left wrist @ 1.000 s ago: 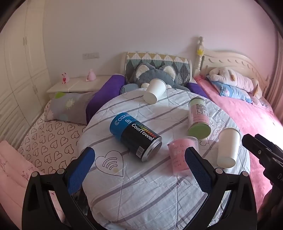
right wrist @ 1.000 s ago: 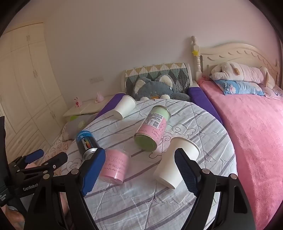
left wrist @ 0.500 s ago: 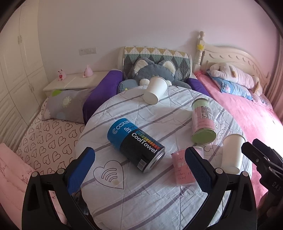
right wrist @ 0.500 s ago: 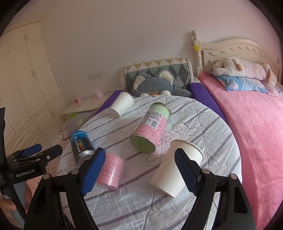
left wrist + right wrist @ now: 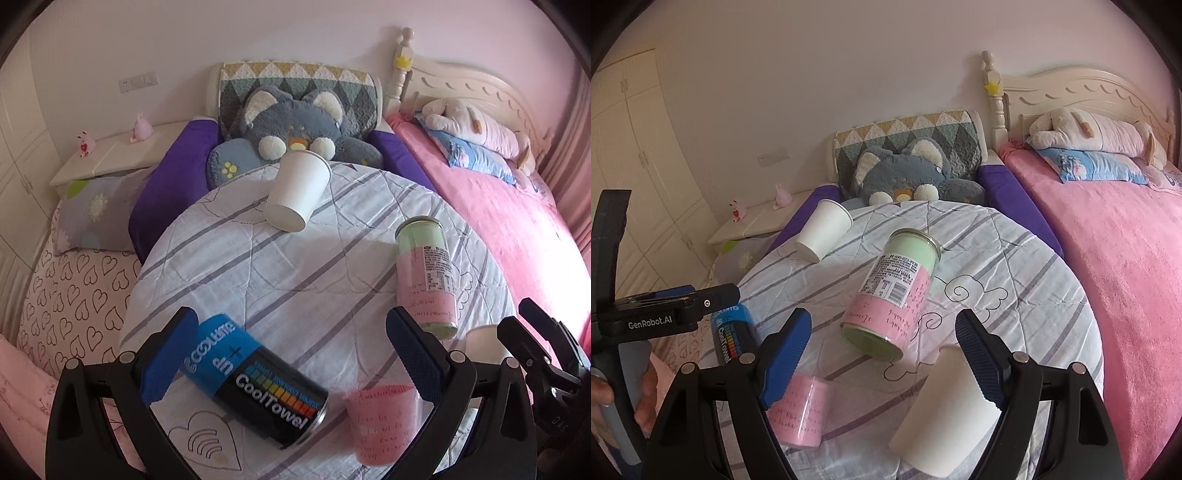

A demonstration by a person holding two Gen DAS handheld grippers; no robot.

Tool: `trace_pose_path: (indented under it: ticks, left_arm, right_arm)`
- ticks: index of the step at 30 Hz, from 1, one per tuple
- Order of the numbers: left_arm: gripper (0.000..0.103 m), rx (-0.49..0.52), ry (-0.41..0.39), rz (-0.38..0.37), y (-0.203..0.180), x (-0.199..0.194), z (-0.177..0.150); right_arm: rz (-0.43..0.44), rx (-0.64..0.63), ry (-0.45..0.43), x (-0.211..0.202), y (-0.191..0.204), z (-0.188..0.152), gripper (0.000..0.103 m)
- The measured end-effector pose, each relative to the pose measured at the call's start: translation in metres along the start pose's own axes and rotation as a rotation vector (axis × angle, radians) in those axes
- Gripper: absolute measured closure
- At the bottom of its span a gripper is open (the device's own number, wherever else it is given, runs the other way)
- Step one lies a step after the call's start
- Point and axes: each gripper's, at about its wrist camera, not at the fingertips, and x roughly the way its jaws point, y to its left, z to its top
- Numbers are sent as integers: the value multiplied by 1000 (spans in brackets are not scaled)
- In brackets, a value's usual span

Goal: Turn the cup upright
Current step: 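Reach the left gripper to the white paper cup lying on its side and grasp it, then lift the white paper cup with the left gripper and carry it toward the pink cup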

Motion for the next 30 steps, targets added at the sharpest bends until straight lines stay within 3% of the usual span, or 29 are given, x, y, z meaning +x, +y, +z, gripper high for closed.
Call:
trace_pose_path:
  ticks: [11, 15, 18, 22, 26, 30]
  left_arm:
    - [0, 59, 133, -31, 3, 96, 77]
    - [0, 73, 153, 74, 1, 127, 94]
    - [0, 47, 191, 20, 5, 144, 102]
    - [1, 51, 214, 58, 4, 161, 106]
    - [37, 26, 269, 10, 7, 170, 103]
    - [39, 36, 247, 2, 7, 164, 98]
  right_arm:
    - [-8, 51, 11, 39, -5, 18, 21]
    - [-1, 55, 3, 44, -7, 21, 21]
    - [7, 56, -5, 48, -8, 24, 21]
    - [10, 55, 9, 55, -8, 24, 21]
    - [10, 55, 18, 59, -9, 23, 21]
    - [10, 61, 16, 57, -11, 22, 21]
